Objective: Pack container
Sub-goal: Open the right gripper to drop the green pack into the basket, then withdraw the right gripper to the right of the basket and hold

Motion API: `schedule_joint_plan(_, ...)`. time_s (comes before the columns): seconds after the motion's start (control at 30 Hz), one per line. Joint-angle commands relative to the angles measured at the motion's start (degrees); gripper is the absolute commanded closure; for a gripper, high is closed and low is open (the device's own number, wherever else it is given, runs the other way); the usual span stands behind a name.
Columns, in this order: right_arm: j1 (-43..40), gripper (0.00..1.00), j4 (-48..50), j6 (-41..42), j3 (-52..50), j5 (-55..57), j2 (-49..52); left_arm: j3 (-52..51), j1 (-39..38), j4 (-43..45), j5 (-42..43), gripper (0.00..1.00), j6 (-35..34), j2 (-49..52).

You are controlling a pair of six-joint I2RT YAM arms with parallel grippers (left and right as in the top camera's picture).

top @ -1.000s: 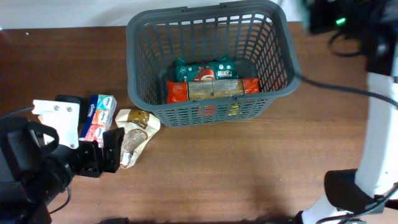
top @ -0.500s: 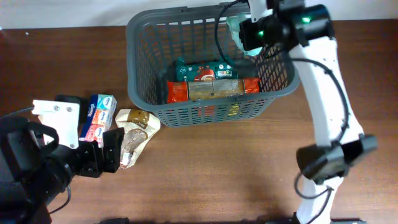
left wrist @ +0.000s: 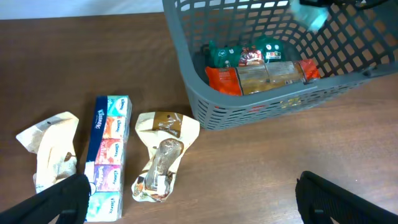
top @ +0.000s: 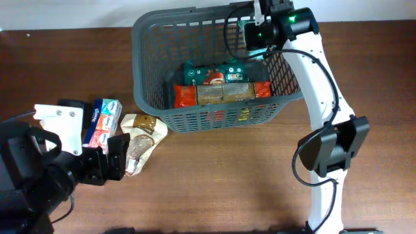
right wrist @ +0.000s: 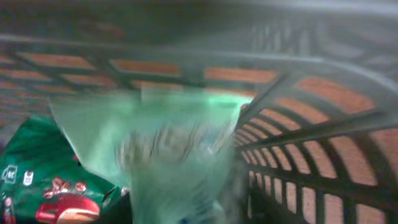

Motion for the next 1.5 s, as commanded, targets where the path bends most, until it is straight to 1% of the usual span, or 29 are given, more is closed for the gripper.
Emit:
schedule_joint_plan(0.0, -0.02, 0.31, -0.11, 0.35, 0.04, 2.45, -0.46, 0.44, 0.28, -0.04, 0.66, 0.01, 0.72, -0.33)
schedule_joint_plan(0.1, -0.02, 0.28, -1.33, 0.35, 0.22, 2.45, -0.81, 0.44, 0.31, -0.02, 0.66, 0.01, 0.72, -0.33)
schedule_joint_plan(0.3, -0.02, 0.28, -5.64, 0.37, 3.28, 2.38, -3.41, 0.44, 0.28, -0.04, 0.66, 0.01, 0.72, -0.33)
schedule_joint_plan(0.4, -0.02, 0.28, -8.87, 0.39, 5.31, 2.16, -6.99, 0.44, 0.28, -0.04, 0.66, 0.01, 0.72, -0.33)
schedule_joint_plan(0.43, -0.02, 0.28, -11.15, 0.44, 6.21, 0.74, -9.66, 0.44, 0.28, -0.04, 0.66, 0.01, 0.72, -0.33)
schedule_joint_plan(0.6, -0.02, 0.27, -17.33, 4.94, 6.56, -0.44, -17.81, 0.44, 0.31, -0.04, 0.66, 0.01, 0.72, -0.33)
schedule_joint_plan(0.73, -0.02, 0.27, -22.99, 4.94, 6.56, -1.38, -23.58, 0.44, 0.28, -0.04, 0.66, 0.01, 0.72, -0.33)
schedule_joint_plan(0.8, -0.02, 0.27, -29.86, 4.94, 6.56, -3.56, -27.32, 0.44, 0.31, -0.04, 0.66, 0.01, 0.72, -0.33)
schedule_joint_plan(0.9, -0.02, 0.27, -34.99, 4.87, 6.56, -3.61, -29.49, 0.44, 0.31, -0.04, 0.66, 0.01, 0.72, -0.33)
schedule_joint_plan(0.93, -0.02, 0.27, -35.21, 4.48, 6.34, -3.78, -30.23, 0.44, 0.31, -0.04, 0.66, 0.01, 0.72, -0.33)
schedule_joint_plan(1.07, -0.02, 0.27, -35.19, 2.99, 3.65, -4.24, -34.6, 0.44, 0.31, -0.04, 0.66, 0.01, 0.72, -0.33)
schedule_joint_plan(1.2, -0.02, 0.27, -35.15, 1.38, -1.9, -2.67, -38.69, 0.44, 0.28, -0.04, 0.66, 0.01, 0.74, -0.33)
schedule_joint_plan(1.33, -0.02, 0.27, -33.14, 1.16, -12.63, -2.29, -42.66, 0.44, 0.28, 0.2, 0.66, 0.01, 0.72, -0.33)
schedule_joint_plan(1.47, -0.02, 0.27, -28.24, 1.18, -24.13, -2.29, -47.56, 0.44, 0.31, 0.17, 0.66, 0.01, 0.72, -0.33)
